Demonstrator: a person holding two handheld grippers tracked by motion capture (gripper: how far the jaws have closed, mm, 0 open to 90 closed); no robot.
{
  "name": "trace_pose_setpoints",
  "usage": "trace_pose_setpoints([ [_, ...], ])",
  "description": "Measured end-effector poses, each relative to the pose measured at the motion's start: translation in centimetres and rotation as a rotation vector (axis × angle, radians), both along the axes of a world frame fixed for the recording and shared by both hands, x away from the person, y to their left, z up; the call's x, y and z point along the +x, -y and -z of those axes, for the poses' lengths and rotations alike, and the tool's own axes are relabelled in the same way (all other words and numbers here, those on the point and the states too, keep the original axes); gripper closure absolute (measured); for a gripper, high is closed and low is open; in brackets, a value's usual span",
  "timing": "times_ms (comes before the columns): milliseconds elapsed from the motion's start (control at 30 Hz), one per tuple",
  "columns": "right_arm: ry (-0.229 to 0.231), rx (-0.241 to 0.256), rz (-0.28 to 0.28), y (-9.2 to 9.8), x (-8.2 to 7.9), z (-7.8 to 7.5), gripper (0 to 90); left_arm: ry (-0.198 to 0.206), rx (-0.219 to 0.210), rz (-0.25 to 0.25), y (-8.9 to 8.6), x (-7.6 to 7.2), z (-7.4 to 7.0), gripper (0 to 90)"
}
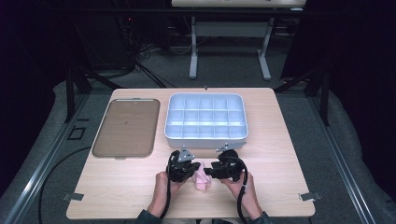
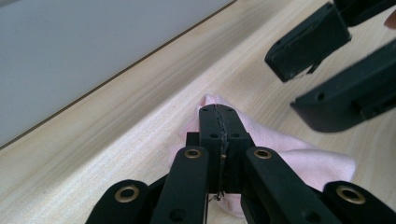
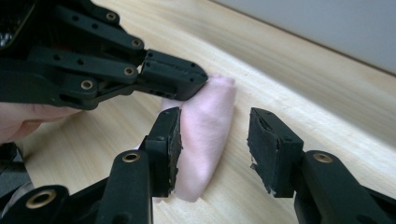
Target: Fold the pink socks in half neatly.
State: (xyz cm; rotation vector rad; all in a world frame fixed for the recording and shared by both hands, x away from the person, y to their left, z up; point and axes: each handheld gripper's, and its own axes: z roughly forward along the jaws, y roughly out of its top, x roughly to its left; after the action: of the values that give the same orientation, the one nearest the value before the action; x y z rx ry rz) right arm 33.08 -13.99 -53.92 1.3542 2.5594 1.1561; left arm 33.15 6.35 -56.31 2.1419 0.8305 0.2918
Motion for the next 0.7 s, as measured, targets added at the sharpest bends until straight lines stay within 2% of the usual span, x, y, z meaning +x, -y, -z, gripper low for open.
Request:
trace_pose_setpoints([
  [67,-0.013,-0.012,0.003,-0.2,0.1,0.2,53.2,-0.003,-0.004,-0.004,0.0,0.0,0.0,89.6],
  [167,-0.04,-0.056,-0.029,-1.4,0.3,0.7,53.8,-0.005,-0.003,-0.006,0.1,0.0,0.0,89.6],
  [233,-0.038,-0.083,-0.04,-2.2,0.5,1.2,54.2,-0.008,-0.006,-0.004,0.0,0.1,0.0,89.6],
  [300,-0.039,-0.082,-0.03,-2.8,0.5,1.6,53.5,-0.011,-0.01,-0.002,0.0,0.1,0.1,89.6],
  [333,-0.04,-0.093,-0.043,-2.9,0.6,1.7,53.0,-0.012,-0.008,-0.001,0.0,0.1,0.1,89.6],
  [467,-0.033,-0.112,-0.033,-3.2,0.5,1.7,50.4,-0.011,-0.008,-0.002,-0.1,0.0,0.1,89.6],
  [567,-0.028,-0.092,-0.019,-2.9,0.4,1.6,49.3,-0.011,-0.01,-0.007,-0.1,0.1,0.1,89.6],
  [600,-0.034,-0.095,-0.03,-2.6,0.3,1.4,48.7,-0.013,-0.011,-0.006,-0.1,0.1,0.1,89.6],
  [700,-0.022,-0.063,-0.015,-2.0,-0.1,0.9,48.0,-0.011,-0.009,-0.006,-0.1,0.1,0.1,89.6],
])
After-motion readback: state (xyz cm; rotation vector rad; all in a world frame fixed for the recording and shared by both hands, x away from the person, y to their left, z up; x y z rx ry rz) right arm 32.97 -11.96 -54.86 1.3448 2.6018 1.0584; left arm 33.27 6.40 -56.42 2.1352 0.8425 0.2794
